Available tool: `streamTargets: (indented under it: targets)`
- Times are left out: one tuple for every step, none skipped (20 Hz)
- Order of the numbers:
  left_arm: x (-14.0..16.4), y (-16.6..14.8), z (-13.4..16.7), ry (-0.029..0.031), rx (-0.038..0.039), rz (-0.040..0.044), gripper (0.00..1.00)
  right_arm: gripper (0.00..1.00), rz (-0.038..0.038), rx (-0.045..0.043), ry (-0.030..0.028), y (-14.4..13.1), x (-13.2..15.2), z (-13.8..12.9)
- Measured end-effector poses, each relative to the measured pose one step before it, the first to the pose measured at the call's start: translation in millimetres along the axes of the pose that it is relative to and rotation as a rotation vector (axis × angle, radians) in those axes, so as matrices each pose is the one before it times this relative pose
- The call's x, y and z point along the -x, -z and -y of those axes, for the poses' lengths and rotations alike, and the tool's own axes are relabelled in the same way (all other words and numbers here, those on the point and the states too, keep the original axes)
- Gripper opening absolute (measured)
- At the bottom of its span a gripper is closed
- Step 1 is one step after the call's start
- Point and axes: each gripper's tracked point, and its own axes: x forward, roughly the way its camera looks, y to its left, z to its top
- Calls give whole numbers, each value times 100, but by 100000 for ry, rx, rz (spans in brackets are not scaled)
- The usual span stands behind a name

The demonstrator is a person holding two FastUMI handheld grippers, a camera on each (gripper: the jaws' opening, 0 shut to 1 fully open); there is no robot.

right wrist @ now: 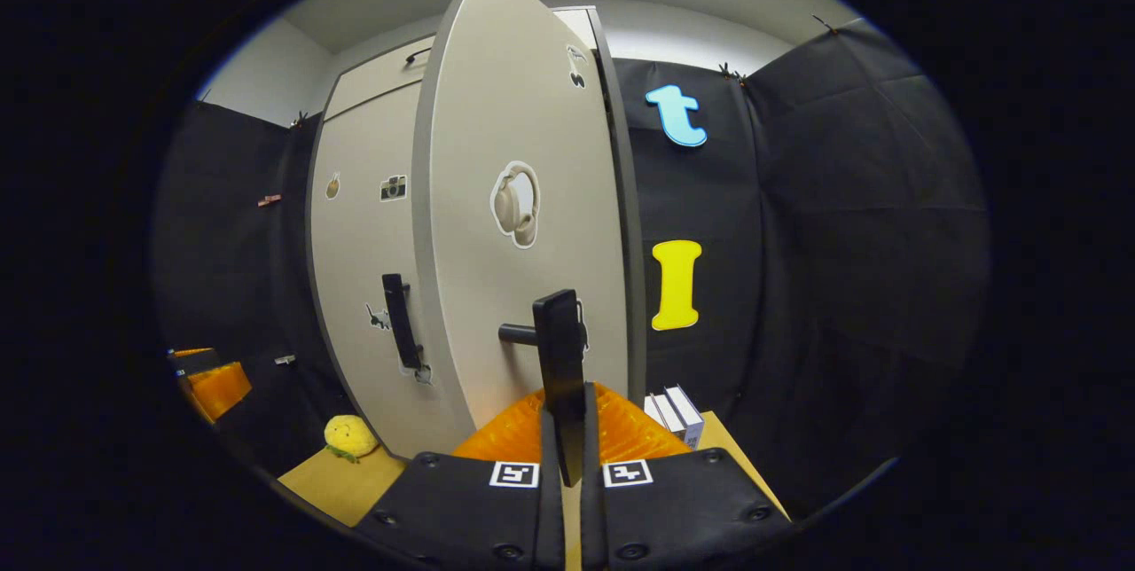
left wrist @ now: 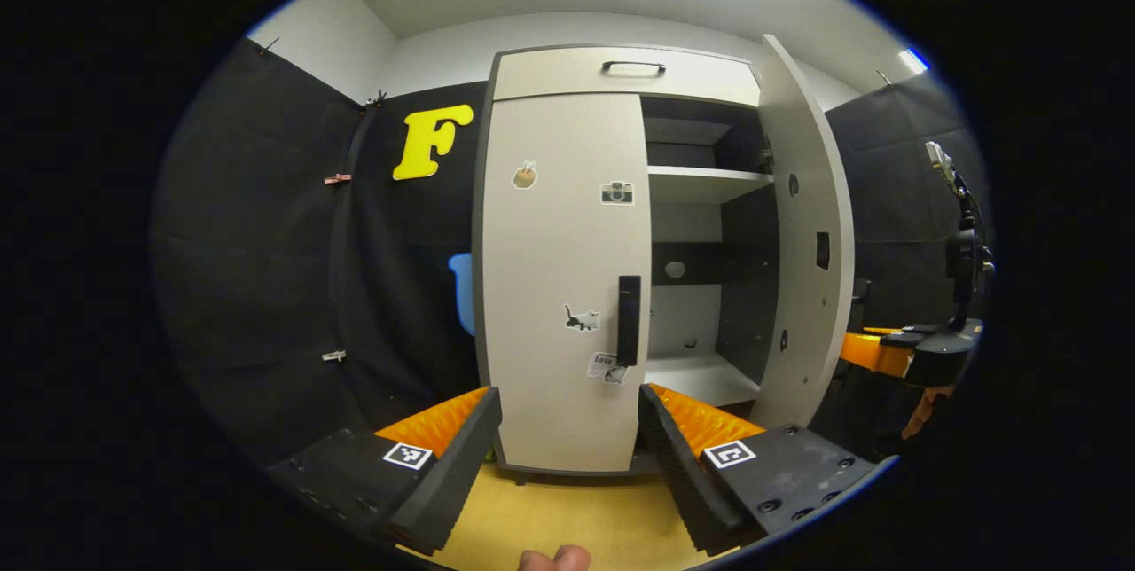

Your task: Open the right door of the double-door shoe cabinet with the right hand, and open the left door with the left hand.

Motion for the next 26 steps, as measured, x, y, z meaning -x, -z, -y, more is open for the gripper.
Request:
streamTargets:
  targets:
    - [-196, -61, 760, 847, 330, -16, 95, 11, -374, -112, -87, -24, 45, 242]
    - [-162, -198, 724, 803, 169, 367, 95, 11, -260, -367, 72, -2, 91, 291]
    - [-143, -165, 622, 524, -162, 417, 95, 11, -69, -651, 158, -63, 0, 238]
    - [-139, -177, 564, 592, -480, 292, 95, 11, -110, -823, 124, -71, -107, 180]
    - [-154, -57, 471, 299, -569, 325, 95, 11, 136, -886, 229, -14, -48, 191]
    - [-157, -141, 445, 431, -564, 218, 95, 11, 164, -293, 393, -63, -99, 207]
    - [-117, -156, 312, 175, -222, 260, 95, 11, -7, 255, 211, 72, -127, 191]
    - [-128, -102, 336, 298, -92, 249, 95, 11, 74, 1086, 545, -281, 145, 278]
    - [-99, -83, 201, -12, -86, 81, 95, 10, -241, 1740, 177, 86, -116, 428]
    - [-96, 82, 264, 148, -172, -99, 95, 10, 115, 1490, 155, -28, 140, 403]
    - [-63, -52, 189, 107, -273, -32, 95, 10, 120, 715, 756, -46, -135, 410]
    - [-205, -17, 179, 148, -394, 45, 95, 10, 368, -154, 1115, -80, 42, 417]
    - [-154, -60, 99, 10, -510, -21, 95, 8, 296, -323, 1375, -80, 106, 294]
    - [-99, 39, 64, -11, -430, 27, 95, 6, 662, -650, -14, -96, -201, 141]
    - [-208, -98, 30, -1, -208, 54, 95, 5, -1085, -1006, -1537, 235, -45, -224]
    - [-187, 11, 86, 75, -48, -98, 95, 5, -171, -1045, -1325, -69, 133, -215]
    - [-209, -47, 59, 23, -64, -58, 95, 5, -533, -574, -675, 115, -39, 48]
    - [-177, 2, 20, -99, -212, -81, 96, 5, 195, -28, -290, -15, 61, -4]
    - [-160, -80, 72, -28, -335, 36, 96, 5, 40, 515, -13, -73, -102, 111]
    - [-188, -7, 86, 84, -412, -24, 95, 5, -44, 664, -61, -26, -28, 17]
    - [-186, -93, 34, 103, -400, -3, 95, 5, 55, 317, -161, -55, 64, 34]
    - [-163, 0, 81, 96, -315, 61, 96, 5, 226, 136, -88, -82, -46, -5]
    - [-150, -71, 42, 24, -197, 62, 95, 5, 142, -110, -270, -80, 93, 7]
    - [-171, -80, 51, 207, -86, 94, 96, 5, 82, -184, -332, -16, -36, -50]
    - [-217, -17, 65, 239, -180, 216, 95, 6, 105, -271, -639, -38, 158, -28]
    - [-295, -68, 171, 525, -257, 373, 95, 6, 59, -426, -588, -103, 213, -4]
